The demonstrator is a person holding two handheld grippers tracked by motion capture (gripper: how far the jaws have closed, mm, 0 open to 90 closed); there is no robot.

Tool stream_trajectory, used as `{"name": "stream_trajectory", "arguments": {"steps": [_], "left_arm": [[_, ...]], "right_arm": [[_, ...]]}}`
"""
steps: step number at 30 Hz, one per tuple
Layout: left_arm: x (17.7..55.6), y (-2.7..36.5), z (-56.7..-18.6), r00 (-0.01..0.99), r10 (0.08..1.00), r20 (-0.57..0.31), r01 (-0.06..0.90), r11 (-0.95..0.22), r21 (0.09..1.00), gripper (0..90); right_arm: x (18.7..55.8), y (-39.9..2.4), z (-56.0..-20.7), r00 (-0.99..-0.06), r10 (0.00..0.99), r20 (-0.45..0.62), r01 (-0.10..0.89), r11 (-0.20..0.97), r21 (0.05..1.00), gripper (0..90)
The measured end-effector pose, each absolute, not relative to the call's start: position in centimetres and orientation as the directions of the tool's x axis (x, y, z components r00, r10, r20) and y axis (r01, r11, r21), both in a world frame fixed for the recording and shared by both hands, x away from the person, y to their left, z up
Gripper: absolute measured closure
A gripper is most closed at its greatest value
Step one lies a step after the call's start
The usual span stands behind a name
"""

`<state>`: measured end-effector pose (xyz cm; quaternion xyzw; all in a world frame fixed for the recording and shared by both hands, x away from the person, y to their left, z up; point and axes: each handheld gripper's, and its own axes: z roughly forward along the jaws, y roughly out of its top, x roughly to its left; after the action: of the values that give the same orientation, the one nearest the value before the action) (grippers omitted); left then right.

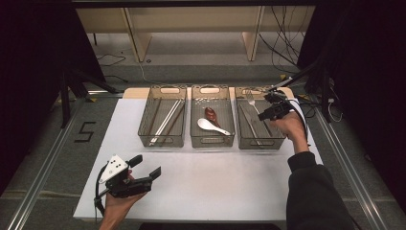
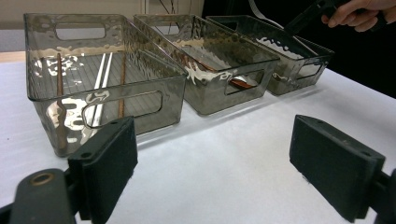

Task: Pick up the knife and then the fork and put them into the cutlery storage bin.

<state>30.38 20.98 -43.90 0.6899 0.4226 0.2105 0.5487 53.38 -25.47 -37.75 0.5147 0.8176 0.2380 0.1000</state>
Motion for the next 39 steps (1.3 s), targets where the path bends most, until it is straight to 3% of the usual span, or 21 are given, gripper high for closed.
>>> {"name": "stream_trajectory", "arguments": {"steps": [10, 14, 21, 39], "left_arm": [[30.4, 21.1, -43.9, 0.554, 0.815, -0.172, 0.351, -0.041, 0.935, 14.6], [30.3, 21.1, -43.9, 0.554, 0.815, -0.171, 0.35, -0.042, 0.936, 14.6], [30.3, 21.1, -43.9, 0.553, 0.815, -0.172, 0.351, -0.041, 0.935, 14.6], [30.3, 21.0, -43.9, 0.555, 0.813, -0.175, 0.354, -0.041, 0.934, 14.6]], "right_arm": [[53.6, -24.9, -38.8, -0.451, 0.889, 0.075, 0.801, 0.366, 0.474, 82.3], [53.7, -24.6, -39.1, -0.455, 0.884, 0.104, 0.808, 0.361, 0.465, 68.6], [53.1, -24.5, -38.3, -0.476, 0.872, 0.119, 0.782, 0.358, 0.51, 58.2], [48.9, -22.3, -36.7, -0.584, 0.798, 0.151, 0.675, 0.373, 0.636, 46.2]]}}
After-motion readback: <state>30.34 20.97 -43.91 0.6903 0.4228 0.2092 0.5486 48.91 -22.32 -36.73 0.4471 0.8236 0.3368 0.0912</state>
